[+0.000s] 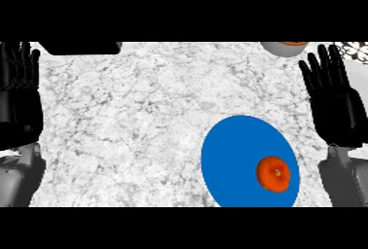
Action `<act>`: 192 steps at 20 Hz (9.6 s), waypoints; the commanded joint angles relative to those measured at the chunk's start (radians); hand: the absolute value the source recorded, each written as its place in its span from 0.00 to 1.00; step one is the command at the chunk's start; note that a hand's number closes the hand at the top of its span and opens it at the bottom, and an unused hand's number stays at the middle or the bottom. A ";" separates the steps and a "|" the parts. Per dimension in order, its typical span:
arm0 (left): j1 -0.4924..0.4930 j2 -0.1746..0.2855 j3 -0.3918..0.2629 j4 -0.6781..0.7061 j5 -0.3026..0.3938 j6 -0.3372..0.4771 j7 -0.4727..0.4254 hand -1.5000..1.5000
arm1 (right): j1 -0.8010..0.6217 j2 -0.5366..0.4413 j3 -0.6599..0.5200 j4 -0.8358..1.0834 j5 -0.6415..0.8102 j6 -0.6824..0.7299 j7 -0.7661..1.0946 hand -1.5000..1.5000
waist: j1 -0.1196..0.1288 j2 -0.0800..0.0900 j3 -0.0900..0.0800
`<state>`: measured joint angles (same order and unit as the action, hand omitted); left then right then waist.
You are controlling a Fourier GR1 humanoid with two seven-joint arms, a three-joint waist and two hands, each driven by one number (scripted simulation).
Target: Pick the squash from the plate and place it in the plate
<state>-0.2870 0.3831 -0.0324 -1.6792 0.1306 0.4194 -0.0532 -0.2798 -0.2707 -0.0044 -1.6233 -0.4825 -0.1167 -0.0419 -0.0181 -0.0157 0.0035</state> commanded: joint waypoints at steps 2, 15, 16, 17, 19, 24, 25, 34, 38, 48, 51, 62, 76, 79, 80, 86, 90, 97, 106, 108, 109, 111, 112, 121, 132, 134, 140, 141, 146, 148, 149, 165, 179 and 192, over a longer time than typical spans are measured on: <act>-0.018 0.015 -0.068 0.009 0.000 -0.089 0.003 0.50 | 0.041 -0.038 0.091 0.149 -0.081 0.141 0.199 0.00 | 0.031 0.031 -0.003; 0.002 0.064 -0.261 0.045 0.031 -0.358 0.029 0.50 | -0.223 -0.428 0.526 0.292 0.308 0.735 0.437 0.00 | 0.092 0.031 -0.004; 0.034 0.057 -0.251 0.078 0.039 -0.364 -0.003 0.50 | -0.248 -0.401 0.540 0.297 0.318 0.747 0.450 0.00 | 0.071 0.027 -0.005; 0.002 0.072 -0.224 0.102 0.044 -0.376 0.013 0.50 | -0.285 -0.380 0.545 0.326 0.327 0.771 0.455 0.00 | 0.057 0.026 -0.004; 0.007 0.093 -0.197 0.033 0.074 -0.387 0.076 0.50 | -0.337 -0.341 0.567 0.375 0.377 0.790 0.468 0.00 | 0.058 0.020 -0.003; 0.061 0.070 -0.207 0.032 0.035 -0.388 0.033 0.50 | -0.432 -0.305 0.518 0.459 0.233 0.962 0.699 0.00 | 0.033 0.015 -0.005; 0.065 0.074 -0.181 0.061 0.053 -0.406 0.010 0.50 | -0.444 -0.288 0.506 0.472 0.199 0.980 0.749 0.00 | 0.029 0.016 -0.005; 0.083 0.082 -0.159 0.063 0.052 -0.448 -0.008 0.50 | -0.614 -0.235 0.568 0.688 0.063 1.161 0.969 0.00 | 0.041 0.019 -0.005; 0.081 0.030 -0.187 0.103 -0.009 -0.412 -0.041 0.50 | -0.686 -0.245 0.569 0.802 0.054 1.180 0.977 0.00 | 0.037 0.022 -0.005; 0.142 0.048 -0.124 0.070 -0.002 -0.479 -0.058 0.50 | -0.702 -0.213 0.535 0.977 0.147 1.264 0.852 0.00 | 0.035 0.019 -0.004; 0.084 0.045 -0.094 0.056 0.025 -0.492 0.029 0.50 | -0.641 -0.191 0.542 0.919 0.172 1.245 0.842 0.00 | 0.024 0.017 -0.003; 0.100 -0.004 -0.075 0.082 -0.035 -0.497 -0.013 0.50 | -0.536 -0.198 0.551 0.864 0.256 1.349 0.824 0.00 | 0.018 0.015 -0.004; 0.122 -0.053 -0.089 0.047 -0.097 -0.490 0.009 0.50 | -0.373 -0.120 0.595 0.731 0.214 1.327 0.941 0.00 | 0.012 0.012 -0.005; 0.126 -0.036 -0.068 0.015 -0.056 -0.523 0.063 0.50 | -0.313 -0.176 0.615 0.635 0.216 1.332 0.944 0.00 | 0.004 0.008 -0.005; 0.093 -0.015 -0.040 0.036 -0.045 -0.540 0.066 0.50 | -0.339 -0.166 0.606 0.678 0.219 1.347 0.932 0.00 | 0.013 0.013 -0.004; 0.151 -0.034 -0.058 0.036 -0.074 -0.546 0.004 0.50 | -0.274 -0.186 0.619 0.553 0.228 1.373 0.866 1.00 | 0.017 0.013 -0.004; 0.117 -0.032 -0.030 0.039 -0.051 -0.563 0.035 0.50 | -0.232 -0.179 0.584 0.439 0.301 1.312 0.813 1.00 | 0.016 0.015 -0.003; 0.121 -0.048 -0.056 0.032 -0.078 -0.564 0.021 0.50 | -0.341 -0.196 0.447 0.560 0.522 0.991 0.945 1.00 | 0.050 0.022 -0.004; 0.094 -0.052 -0.070 0.030 -0.075 -0.578 0.013 0.50 | -0.553 -0.335 0.325 0.635 0.890 0.506 1.250 1.00 | 0.100 0.039 -0.007; 0.083 -0.074 -0.090 0.030 -0.078 -0.574 0.011 0.50 | -0.607 -0.317 0.333 0.646 0.978 0.423 1.312 1.00 | 0.117 0.043 -0.008; 0.078 -0.064 -0.097 0.024 -0.082 -0.585 0.019 0.50 | -0.630 -0.321 0.329 0.669 1.019 0.391 1.336 1.00 | 0.129 0.046 -0.006; 0.055 -0.069 -0.085 0.031 -0.070 -0.584 0.017 0.50 | -0.664 -0.293 0.325 0.690 1.093 0.302 1.366 1.00 | 0.131 0.051 -0.005; 0.061 -0.067 -0.094 0.021 -0.075 -0.589 0.014 0.50 | -0.689 -0.286 0.326 0.715 1.132 0.280 1.395 1.00 | 0.150 0.051 -0.006; 0.041 -0.075 -0.106 0.035 -0.098 -0.579 0.037 0.50 | -0.831 -0.190 0.329 0.896 1.435 0.095 1.528 1.00 | 0.139 0.047 -0.005; 0.049 -0.069 -0.068 0.063 -0.098 -0.569 0.017 0.50 | -0.873 -0.186 0.228 1.104 1.627 -0.068 1.520 1.00 | 0.082 0.038 -0.003; 0.016 -0.074 -0.064 0.073 -0.091 -0.569 0.045 0.50 | -0.878 -0.192 0.191 1.137 1.632 -0.118 1.485 1.00 | 0.080 0.044 -0.002; 0.059 -0.080 -0.058 0.054 -0.095 -0.556 0.040 0.50 | -0.801 -0.263 0.119 1.163 1.676 -0.292 1.388 1.00 | 0.067 0.037 -0.001; 0.046 -0.068 -0.045 0.071 -0.086 -0.571 0.020 0.50 | -0.820 -0.278 0.102 1.180 1.679 -0.283 1.377 1.00 | 0.066 0.039 -0.001; 0.083 -0.079 -0.070 0.030 -0.097 -0.571 0.034 0.50 | -0.760 -0.346 0.047 1.248 1.714 -0.371 1.323 1.00 | 0.074 0.040 0.000; 0.086 -0.075 -0.046 0.018 -0.089 -0.563 0.034 0.50 | -0.750 -0.367 0.025 1.272 1.715 -0.388 1.282 1.00 | 0.071 0.037 -0.001; 0.050 -0.082 -0.061 0.011 -0.095 -0.560 0.074 0.50 | -0.718 -0.354 0.019 1.296 1.721 -0.411 1.283 1.00 | 0.065 0.038 0.000; 0.075 -0.080 -0.036 0.024 -0.098 -0.580 0.046 0.50 | -0.559 -0.367 -0.237 1.430 1.543 -0.648 1.035 0.00 | 0.077 0.040 0.002; 0.113 -0.089 -0.022 0.032 -0.106 -0.581 0.024 0.50 | -0.560 -0.298 -0.391 1.181 1.346 -0.947 0.682 0.00 | 0.041 0.022 0.002; 0.122 -0.084 0.017 0.072 -0.127 -0.588 0.010 0.50 | -0.135 -0.070 -0.422 0.479 0.960 -0.914 0.368 0.00 | -0.007 0.008 -0.004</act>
<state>-0.1604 0.3063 -0.0172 -1.6251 0.0221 -0.1728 -0.0397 -0.5707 -0.4038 -0.4504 -0.9354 0.5383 -1.0440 0.3693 -0.0184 -0.0062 0.0008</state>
